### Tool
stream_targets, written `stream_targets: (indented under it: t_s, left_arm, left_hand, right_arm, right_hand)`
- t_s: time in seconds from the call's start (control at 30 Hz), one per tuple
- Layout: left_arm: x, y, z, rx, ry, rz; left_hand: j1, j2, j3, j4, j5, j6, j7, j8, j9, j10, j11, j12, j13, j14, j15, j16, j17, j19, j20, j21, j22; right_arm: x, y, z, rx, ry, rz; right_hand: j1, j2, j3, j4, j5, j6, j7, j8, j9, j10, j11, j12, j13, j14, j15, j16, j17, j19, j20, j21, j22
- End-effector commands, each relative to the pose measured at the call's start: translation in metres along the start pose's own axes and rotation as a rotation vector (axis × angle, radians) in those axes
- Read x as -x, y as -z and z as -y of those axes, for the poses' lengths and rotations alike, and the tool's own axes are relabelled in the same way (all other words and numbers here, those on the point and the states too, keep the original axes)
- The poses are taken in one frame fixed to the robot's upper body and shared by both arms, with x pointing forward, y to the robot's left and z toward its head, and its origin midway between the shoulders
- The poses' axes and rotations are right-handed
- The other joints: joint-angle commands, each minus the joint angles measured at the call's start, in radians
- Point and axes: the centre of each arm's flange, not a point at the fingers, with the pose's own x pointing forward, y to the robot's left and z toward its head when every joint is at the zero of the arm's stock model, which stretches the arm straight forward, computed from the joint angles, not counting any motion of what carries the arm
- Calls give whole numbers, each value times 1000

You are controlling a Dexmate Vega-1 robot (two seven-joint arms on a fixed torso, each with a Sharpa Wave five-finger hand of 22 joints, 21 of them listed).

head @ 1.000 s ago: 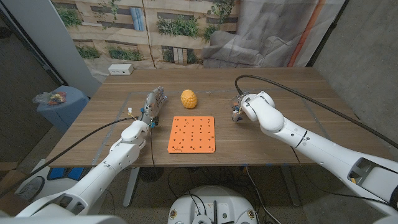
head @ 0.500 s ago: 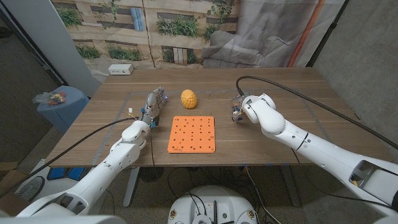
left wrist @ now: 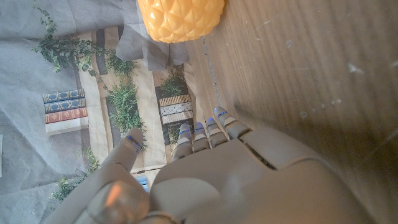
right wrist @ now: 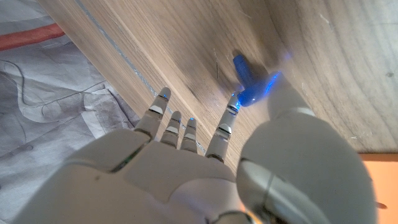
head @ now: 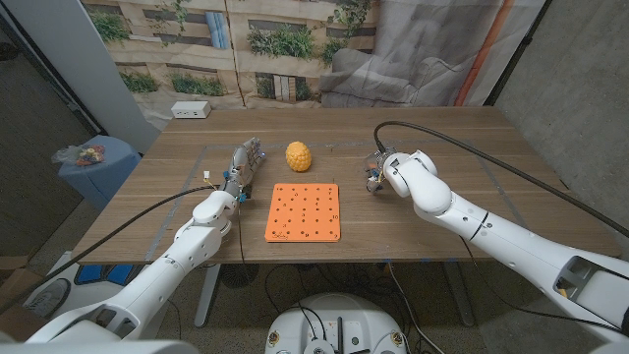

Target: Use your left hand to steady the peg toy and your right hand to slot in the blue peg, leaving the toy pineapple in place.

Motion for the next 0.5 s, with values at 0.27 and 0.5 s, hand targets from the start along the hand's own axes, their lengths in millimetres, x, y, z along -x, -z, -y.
stream_targets:
  t_s: [0.27, 0.5]
  left_arm:
    - [1, 1, 0, 3, 2, -2]
    - [1, 2, 0, 6, 6, -4]
  left_hand:
    - [-10, 64, 4, 3, 1, 3, -1, -1, 4, 5, -2, -2, 5, 10, -2, -4, 3, 8, -42, -2, 6]
    - [-10, 64, 5, 3, 1, 2, -1, -1, 4, 5, -1, -2, 5, 9, -2, -4, 3, 8, -42, -2, 6]
  right_arm:
    - [0, -1, 1, -19, 37, -8]
    - [1, -1, 0, -33, 51, -14]
  right_hand:
    - [31, 1, 7, 4, -5, 65, 2, 37, 11, 37, -17, 8, -1, 24, -10, 14, 5, 23, -14, 3, 4]
    - [45, 6, 7, 6, -6, 99, 0, 57, 16, 58, -35, 11, -3, 39, -25, 21, 8, 35, -18, 3, 4]
